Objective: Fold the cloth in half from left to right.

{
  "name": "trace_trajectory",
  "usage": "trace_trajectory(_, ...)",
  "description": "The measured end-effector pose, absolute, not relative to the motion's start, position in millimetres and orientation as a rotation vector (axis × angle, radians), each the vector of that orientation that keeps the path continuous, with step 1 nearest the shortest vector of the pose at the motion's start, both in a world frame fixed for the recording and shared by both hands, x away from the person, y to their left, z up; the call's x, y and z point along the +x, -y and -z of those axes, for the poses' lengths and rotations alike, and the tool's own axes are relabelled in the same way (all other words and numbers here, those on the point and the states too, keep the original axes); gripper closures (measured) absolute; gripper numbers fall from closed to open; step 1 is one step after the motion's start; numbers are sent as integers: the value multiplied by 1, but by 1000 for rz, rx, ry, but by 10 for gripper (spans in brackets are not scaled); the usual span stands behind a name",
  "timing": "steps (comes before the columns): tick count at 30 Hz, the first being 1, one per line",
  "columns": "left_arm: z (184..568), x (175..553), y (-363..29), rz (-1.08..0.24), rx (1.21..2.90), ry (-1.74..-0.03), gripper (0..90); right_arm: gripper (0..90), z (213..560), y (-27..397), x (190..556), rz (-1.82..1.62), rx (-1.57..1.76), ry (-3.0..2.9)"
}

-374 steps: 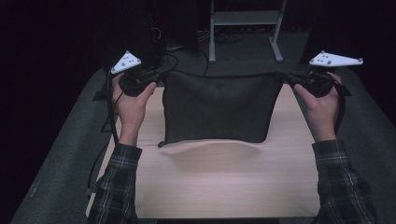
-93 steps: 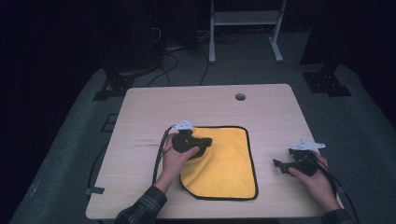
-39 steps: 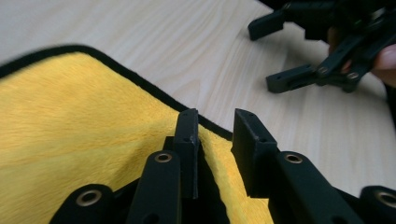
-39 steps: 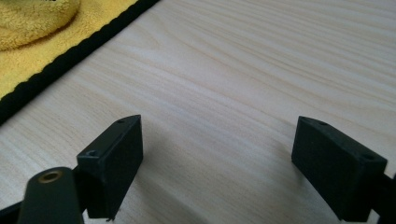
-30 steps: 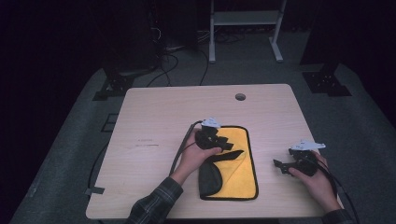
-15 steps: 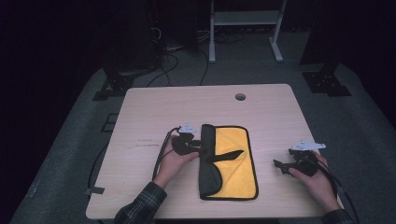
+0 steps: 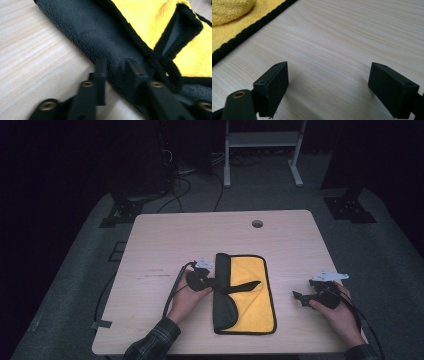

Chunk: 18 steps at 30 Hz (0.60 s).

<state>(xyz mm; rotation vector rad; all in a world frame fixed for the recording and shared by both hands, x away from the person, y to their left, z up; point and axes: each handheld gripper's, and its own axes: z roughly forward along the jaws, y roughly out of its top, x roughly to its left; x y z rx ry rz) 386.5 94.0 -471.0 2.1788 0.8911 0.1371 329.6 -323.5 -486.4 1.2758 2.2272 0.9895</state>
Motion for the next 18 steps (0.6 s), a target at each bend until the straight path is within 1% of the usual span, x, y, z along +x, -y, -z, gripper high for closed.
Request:
trace_trajectory(2,471,385,-93,-133,2175,-897,835,157,486,323,330,-989,1276,-2227)
trace_trajectory(4,470,384,-92,-145,2184,-895,852,157,486,324,330,-989,1275,-2227)
trace_trajectory(9,466,383,-100,-108,2161,-908,860,157,486,324,330,-989,1276,-2227)
trace_trajectory(18,461,378,-128,-119,2143,-948,861,157,486,323,330,-990,1276,-2227)
